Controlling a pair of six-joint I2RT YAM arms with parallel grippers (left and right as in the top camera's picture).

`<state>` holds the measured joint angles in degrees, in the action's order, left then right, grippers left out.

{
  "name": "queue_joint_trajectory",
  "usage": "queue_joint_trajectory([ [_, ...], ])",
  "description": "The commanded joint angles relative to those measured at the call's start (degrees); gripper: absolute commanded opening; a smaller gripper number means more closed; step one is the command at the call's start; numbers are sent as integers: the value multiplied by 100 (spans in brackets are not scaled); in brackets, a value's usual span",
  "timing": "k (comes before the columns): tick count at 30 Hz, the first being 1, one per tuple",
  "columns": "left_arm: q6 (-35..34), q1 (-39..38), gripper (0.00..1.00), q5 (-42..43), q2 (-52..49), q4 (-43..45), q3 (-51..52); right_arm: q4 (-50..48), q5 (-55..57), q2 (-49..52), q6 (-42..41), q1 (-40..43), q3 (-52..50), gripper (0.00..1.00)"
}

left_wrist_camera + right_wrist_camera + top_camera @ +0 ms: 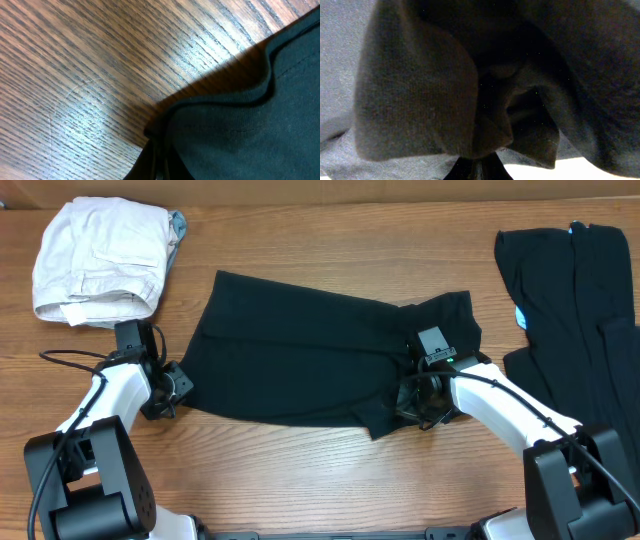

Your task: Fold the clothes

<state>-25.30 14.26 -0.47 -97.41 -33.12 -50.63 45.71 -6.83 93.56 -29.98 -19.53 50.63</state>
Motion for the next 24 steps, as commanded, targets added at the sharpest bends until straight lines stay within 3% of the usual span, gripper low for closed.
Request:
queue_joint_trajectory([
  [1, 4, -4, 4, -149, -374, 59, 260, 151, 98, -4, -4, 96, 225, 4],
  [7, 2, -2, 4, -138, -374, -332, -138, 1097, 103, -356, 177, 409, 890, 4],
  [18, 13, -4, 4, -59, -372, -2505, -2114, 2629, 46, -1878, 339, 579, 1626, 4],
  [24, 483, -7, 4, 98, -306, -3381, -2640, 3429, -94, -2833, 291, 579, 1626, 4],
])
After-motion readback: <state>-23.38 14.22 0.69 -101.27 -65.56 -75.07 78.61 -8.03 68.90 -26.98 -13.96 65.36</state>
